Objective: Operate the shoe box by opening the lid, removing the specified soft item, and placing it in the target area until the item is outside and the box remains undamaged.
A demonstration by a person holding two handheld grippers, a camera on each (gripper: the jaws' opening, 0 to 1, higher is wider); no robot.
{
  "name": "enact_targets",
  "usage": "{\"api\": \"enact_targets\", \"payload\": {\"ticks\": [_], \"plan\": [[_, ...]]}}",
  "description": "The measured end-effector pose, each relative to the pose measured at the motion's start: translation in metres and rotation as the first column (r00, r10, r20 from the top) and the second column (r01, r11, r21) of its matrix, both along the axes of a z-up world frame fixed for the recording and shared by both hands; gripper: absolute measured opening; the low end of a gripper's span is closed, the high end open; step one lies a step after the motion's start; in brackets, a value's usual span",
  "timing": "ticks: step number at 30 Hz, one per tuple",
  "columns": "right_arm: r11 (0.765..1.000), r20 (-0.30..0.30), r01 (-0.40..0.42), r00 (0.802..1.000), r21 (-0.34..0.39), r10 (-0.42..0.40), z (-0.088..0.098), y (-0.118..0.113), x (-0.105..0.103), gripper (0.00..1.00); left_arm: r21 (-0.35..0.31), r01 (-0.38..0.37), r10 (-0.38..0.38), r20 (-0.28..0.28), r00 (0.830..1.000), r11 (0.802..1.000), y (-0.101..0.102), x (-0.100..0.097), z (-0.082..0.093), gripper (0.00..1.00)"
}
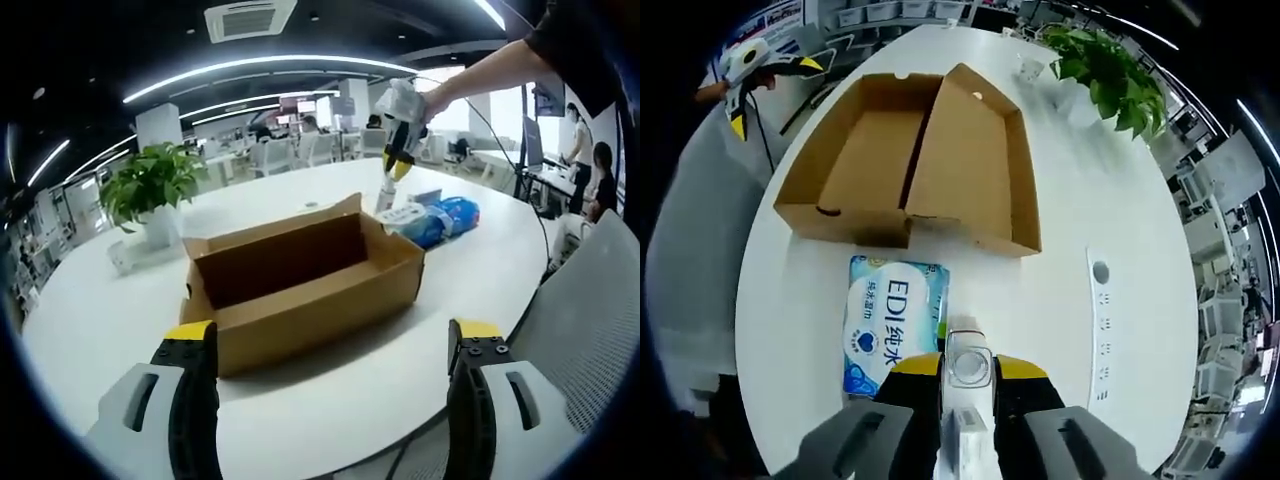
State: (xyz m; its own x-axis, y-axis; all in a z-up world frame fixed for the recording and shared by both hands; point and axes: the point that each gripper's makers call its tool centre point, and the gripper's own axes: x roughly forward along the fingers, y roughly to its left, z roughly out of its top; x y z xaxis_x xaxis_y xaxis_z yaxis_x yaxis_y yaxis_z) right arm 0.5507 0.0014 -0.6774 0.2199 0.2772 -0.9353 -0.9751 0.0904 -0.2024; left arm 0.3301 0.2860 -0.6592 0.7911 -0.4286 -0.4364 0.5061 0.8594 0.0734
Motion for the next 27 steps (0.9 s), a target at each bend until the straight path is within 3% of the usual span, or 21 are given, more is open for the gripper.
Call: {"api": "enact_targets", "payload": {"ticks": [27], "plan": [[1.000, -0.012, 0.001, 1.000, -0.008, -0.001, -0.0063, 0.0032, 0.0078, 0.15, -0.006, -0.015, 0.015, -0.003, 1.000, 1.000, 0.0025, -0.0003, -0.0002, 0.94]]}}
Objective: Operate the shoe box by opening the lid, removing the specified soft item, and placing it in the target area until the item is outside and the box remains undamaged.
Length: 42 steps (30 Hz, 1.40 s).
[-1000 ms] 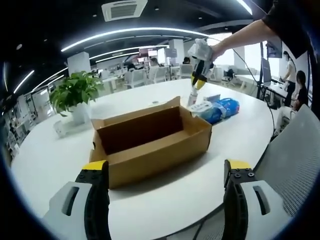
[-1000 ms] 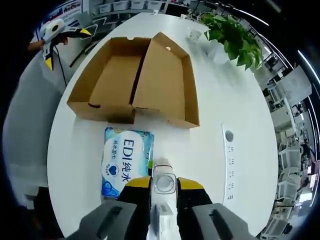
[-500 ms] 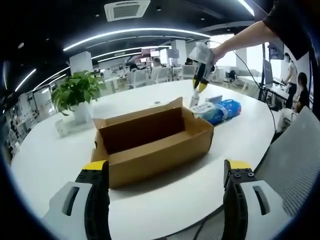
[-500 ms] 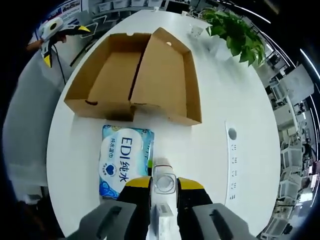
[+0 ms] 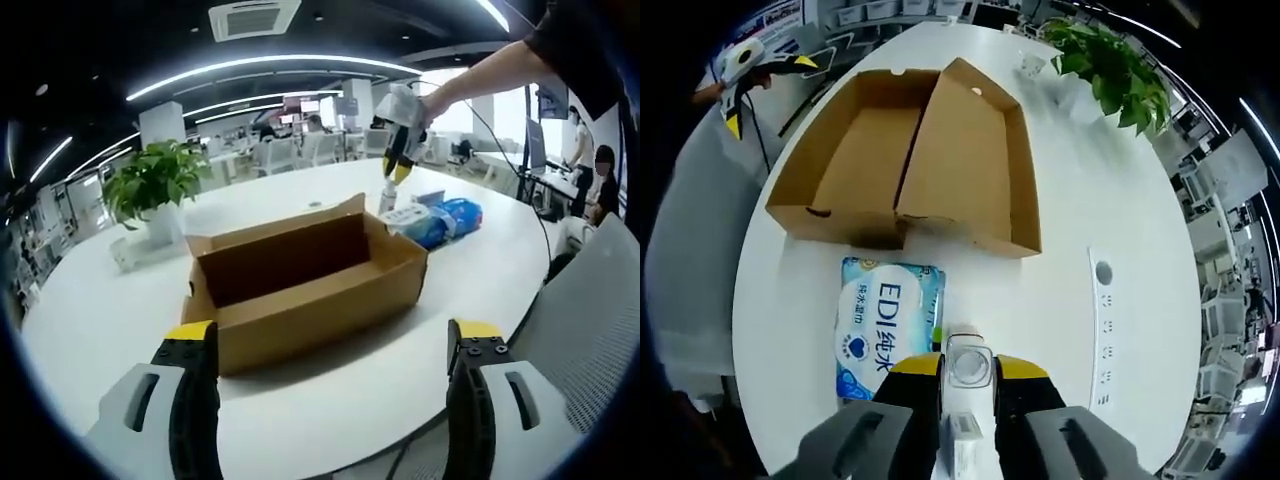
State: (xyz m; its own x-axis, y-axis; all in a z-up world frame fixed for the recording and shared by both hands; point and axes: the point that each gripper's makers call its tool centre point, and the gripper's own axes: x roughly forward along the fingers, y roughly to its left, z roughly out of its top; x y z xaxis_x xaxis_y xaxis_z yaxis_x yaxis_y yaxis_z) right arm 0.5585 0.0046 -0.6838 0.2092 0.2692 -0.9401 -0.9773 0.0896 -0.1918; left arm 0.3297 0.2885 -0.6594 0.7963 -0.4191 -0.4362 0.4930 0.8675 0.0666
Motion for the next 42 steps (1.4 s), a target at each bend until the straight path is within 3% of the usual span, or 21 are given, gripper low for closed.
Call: {"api": "enact_targets", "payload": {"ticks": [24, 38, 42], "plan": [[0.999, 0.004, 0.032, 0.999, 0.011, -0.032, -0.005, 0.003, 0.013, 0.16, 0.003, 0.001, -0.001, -0.005, 1.000, 1.000, 0.000, 0.000, -0.001, 0.94], [0.999, -0.065, 0.036, 0.997, 0.034, -0.034, -0.005, 0.009, 0.006, 0.14, 0.007, 0.004, -0.004, -0.010, 1.000, 1.000, 0.000, 0.000, -0.002, 0.94], [0.999, -0.059, 0.033, 0.998, 0.030, -0.031, -0.005, 0.008, 0.005, 0.15, 0.009, 0.009, -0.009, -0.011, 1.000, 1.000, -0.001, -0.001, -0.002, 0.93]]}}
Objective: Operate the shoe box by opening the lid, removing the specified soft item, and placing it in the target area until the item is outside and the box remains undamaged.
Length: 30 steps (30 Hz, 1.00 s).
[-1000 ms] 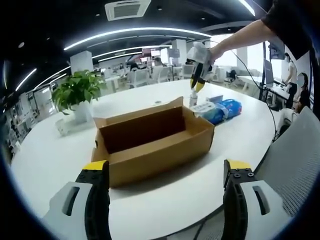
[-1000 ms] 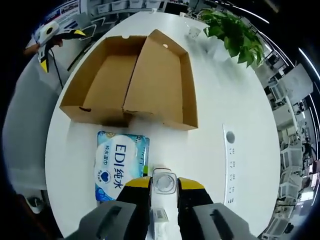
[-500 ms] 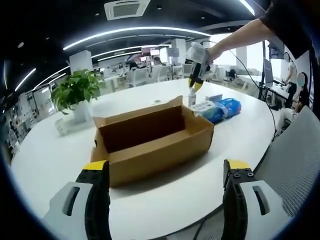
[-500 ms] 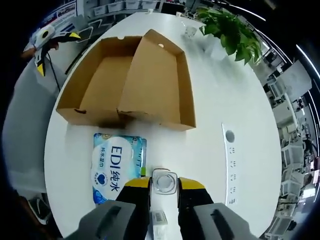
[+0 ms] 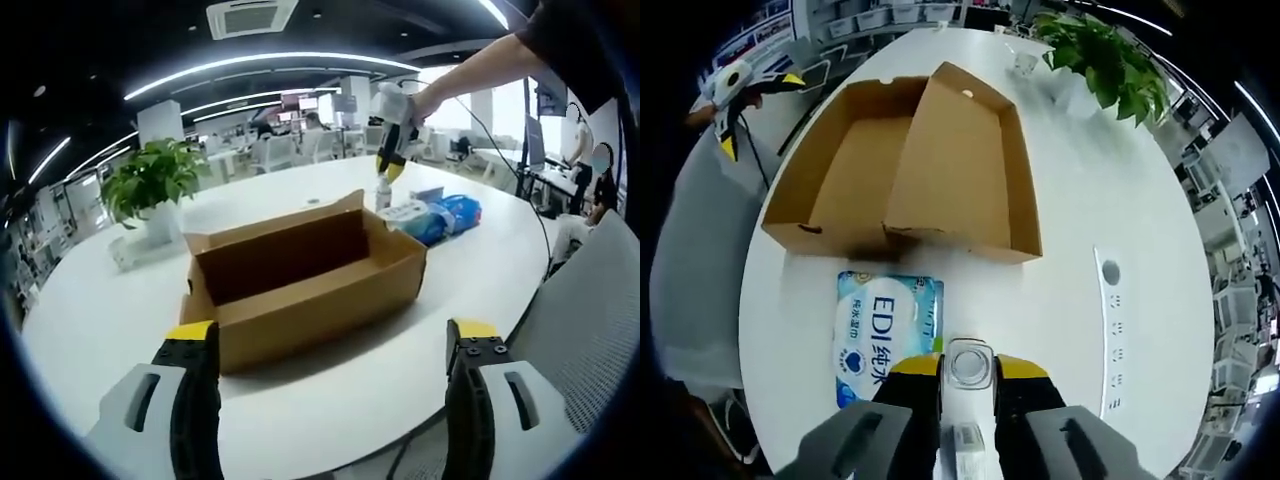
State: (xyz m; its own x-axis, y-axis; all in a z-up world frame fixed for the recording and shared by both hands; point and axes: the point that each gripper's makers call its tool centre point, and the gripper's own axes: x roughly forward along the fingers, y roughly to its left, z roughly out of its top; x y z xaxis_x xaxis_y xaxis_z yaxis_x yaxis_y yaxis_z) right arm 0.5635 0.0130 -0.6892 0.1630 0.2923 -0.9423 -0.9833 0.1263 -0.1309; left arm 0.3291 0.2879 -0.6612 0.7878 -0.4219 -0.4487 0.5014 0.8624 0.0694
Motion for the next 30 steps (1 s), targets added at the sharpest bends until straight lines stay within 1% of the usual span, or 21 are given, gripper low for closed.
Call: {"api": "enact_targets", "payload": {"ticks": [7, 13, 15, 19, 20, 21, 25, 30], "plan": [[1.000, 0.016, -0.005, 1.000, -0.014, 0.005, -0.001, -0.003, 0.005, 0.16, -0.001, -0.002, 0.002, 0.001, 1.000, 1.000, 0.001, 0.000, 0.000, 0.93], [1.000, -0.001, -0.011, 1.000, -0.017, 0.011, -0.011, -0.001, 0.003, 0.16, -0.001, -0.011, 0.011, 0.004, 1.000, 1.000, 0.002, 0.001, 0.001, 0.93], [1.000, -0.006, 0.001, 1.000, -0.006, -0.001, -0.011, 0.001, 0.005, 0.16, 0.001, -0.012, 0.012, 0.003, 1.000, 1.000, 0.003, 0.001, 0.001, 0.93], [1.000, -0.014, -0.009, 1.000, -0.005, 0.009, -0.011, 0.002, 0.003, 0.16, 0.003, -0.014, 0.014, 0.004, 1.000, 1.000, 0.003, 0.001, 0.000, 0.93], [1.000, -0.018, -0.001, 1.000, -0.003, 0.001, -0.011, 0.002, 0.004, 0.16, 0.003, -0.015, 0.015, 0.004, 1.000, 1.000, 0.003, 0.001, 0.000, 0.92], [1.000, -0.035, 0.006, 0.999, 0.005, -0.006, -0.011, 0.002, 0.002, 0.16, 0.002, -0.017, 0.017, 0.004, 1.000, 1.000, 0.003, 0.001, 0.001, 0.92], [1.000, -0.046, 0.012, 0.999, 0.012, -0.011, -0.011, 0.002, 0.000, 0.15, 0.003, -0.018, 0.018, 0.003, 1.000, 1.000, 0.003, 0.001, 0.000, 0.92], [1.000, -0.029, 0.002, 1.000, 0.002, -0.002, -0.011, 0.000, 0.002, 0.16, 0.004, -0.015, 0.015, 0.000, 1.000, 1.000, 0.001, 0.001, 0.000, 0.92]]}}
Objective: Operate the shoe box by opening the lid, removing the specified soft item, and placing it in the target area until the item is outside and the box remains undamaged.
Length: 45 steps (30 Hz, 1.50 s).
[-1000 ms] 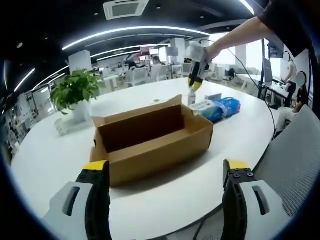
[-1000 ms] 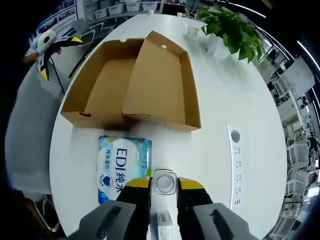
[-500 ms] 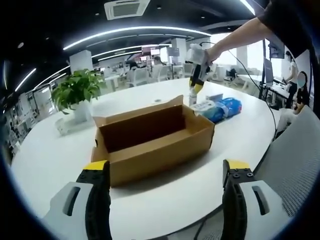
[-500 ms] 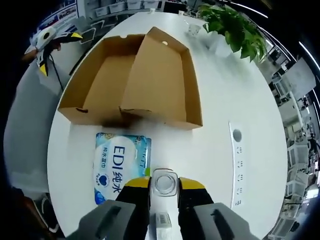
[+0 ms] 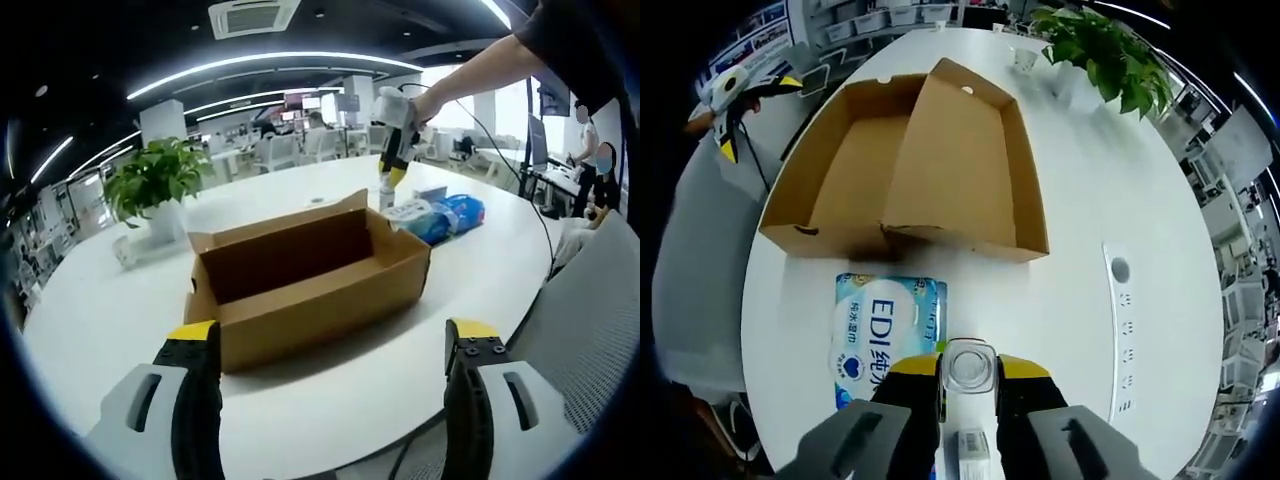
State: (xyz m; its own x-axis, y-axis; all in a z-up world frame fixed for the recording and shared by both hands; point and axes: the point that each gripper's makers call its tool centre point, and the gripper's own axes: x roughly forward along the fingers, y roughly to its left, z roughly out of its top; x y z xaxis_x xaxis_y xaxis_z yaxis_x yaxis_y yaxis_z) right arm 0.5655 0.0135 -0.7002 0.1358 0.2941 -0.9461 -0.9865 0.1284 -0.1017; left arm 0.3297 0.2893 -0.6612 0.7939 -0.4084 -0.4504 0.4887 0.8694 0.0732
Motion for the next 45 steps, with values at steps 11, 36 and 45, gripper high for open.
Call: {"api": "enact_targets", "payload": {"ticks": [11, 36, 45], "plan": [[1.000, 0.025, -0.001, 1.000, -0.007, 0.001, -0.002, 0.001, 0.005, 0.21, -0.001, -0.006, 0.006, 0.000, 1.000, 1.000, 0.002, 0.001, 0.000, 0.92], [0.988, 0.039, 0.110, 0.993, 0.105, -0.114, 0.015, 0.011, 0.006, 0.34, -0.021, -0.036, 0.036, -0.027, 0.999, 0.999, 0.006, 0.003, -0.003, 0.95], [0.967, 0.023, 0.187, 0.981, 0.172, -0.194, 0.024, 0.028, 0.005, 0.38, -0.004, -0.071, 0.070, -0.050, 0.996, 0.998, 0.019, 0.007, -0.008, 0.95]]}}
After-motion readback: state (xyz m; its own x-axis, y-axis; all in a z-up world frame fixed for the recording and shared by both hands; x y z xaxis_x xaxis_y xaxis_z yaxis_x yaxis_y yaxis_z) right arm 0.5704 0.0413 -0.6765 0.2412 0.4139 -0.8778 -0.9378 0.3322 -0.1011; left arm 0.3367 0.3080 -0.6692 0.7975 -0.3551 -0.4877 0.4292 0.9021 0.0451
